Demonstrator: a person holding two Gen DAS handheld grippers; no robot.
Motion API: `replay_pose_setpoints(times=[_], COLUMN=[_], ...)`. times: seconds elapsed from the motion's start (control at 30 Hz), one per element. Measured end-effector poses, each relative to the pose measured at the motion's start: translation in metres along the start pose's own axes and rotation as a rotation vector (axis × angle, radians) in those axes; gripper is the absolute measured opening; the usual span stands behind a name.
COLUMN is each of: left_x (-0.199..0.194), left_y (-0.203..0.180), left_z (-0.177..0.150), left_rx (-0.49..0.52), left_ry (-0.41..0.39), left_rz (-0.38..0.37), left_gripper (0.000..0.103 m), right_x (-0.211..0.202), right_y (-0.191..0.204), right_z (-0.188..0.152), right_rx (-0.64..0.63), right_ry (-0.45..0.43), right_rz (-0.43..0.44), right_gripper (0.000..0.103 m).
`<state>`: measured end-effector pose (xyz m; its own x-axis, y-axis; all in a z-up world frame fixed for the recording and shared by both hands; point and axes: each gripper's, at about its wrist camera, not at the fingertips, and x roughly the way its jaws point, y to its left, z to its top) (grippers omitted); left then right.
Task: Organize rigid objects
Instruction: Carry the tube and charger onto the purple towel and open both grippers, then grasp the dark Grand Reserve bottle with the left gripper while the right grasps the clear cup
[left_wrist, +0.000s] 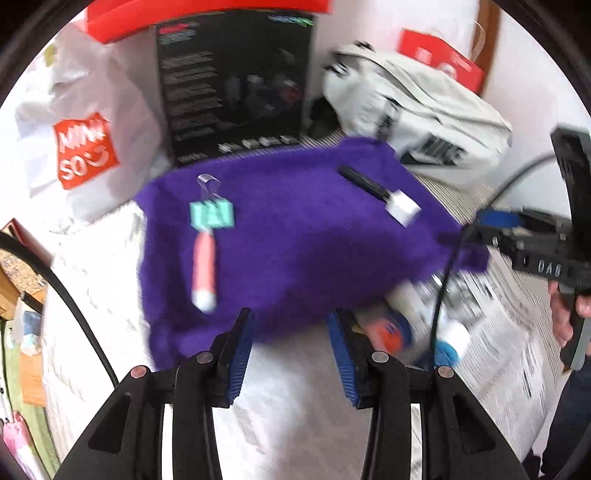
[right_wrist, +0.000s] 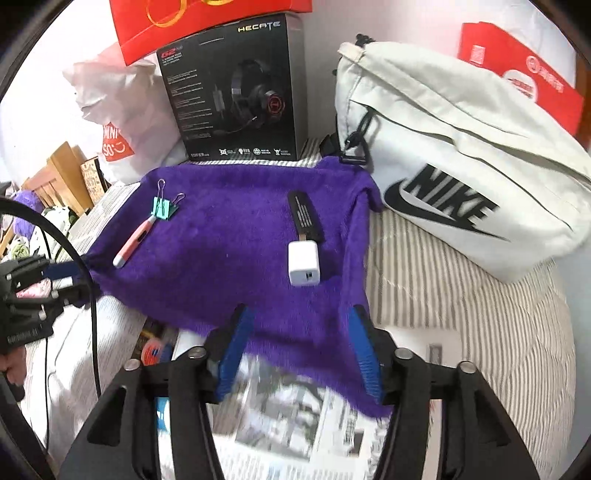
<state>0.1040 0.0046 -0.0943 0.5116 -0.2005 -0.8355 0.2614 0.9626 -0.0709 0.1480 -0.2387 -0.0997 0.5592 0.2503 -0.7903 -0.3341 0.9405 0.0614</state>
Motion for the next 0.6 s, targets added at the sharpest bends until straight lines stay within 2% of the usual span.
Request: replay_pose_setpoints(times=[0.33, 0.47, 0.6], left_x=[0.026, 0.036, 0.031], left_y=[-0.030, -0.038, -0.029], left_z=[-0.031, -0.032, -0.035], left_rx=[0.016, 0.041, 0.039], left_ry=[0.075, 0.095, 0.087], left_rz=[-0.075, -0.061, -0.023], left_gripper=[0.040, 0.040, 0.042], right_x=[-0.029, -0.027, -0.026], right_y=[-0.012, -0.013, -0.014], right_z=[-0.052, -0.061, -0.062], right_rx=[0.071, 0.078, 0.076], right_ry=[0.016, 0.035, 0.041], right_rz=[-0.018, -0.021, -0.021], right_gripper=[0.058, 0.058, 0.058])
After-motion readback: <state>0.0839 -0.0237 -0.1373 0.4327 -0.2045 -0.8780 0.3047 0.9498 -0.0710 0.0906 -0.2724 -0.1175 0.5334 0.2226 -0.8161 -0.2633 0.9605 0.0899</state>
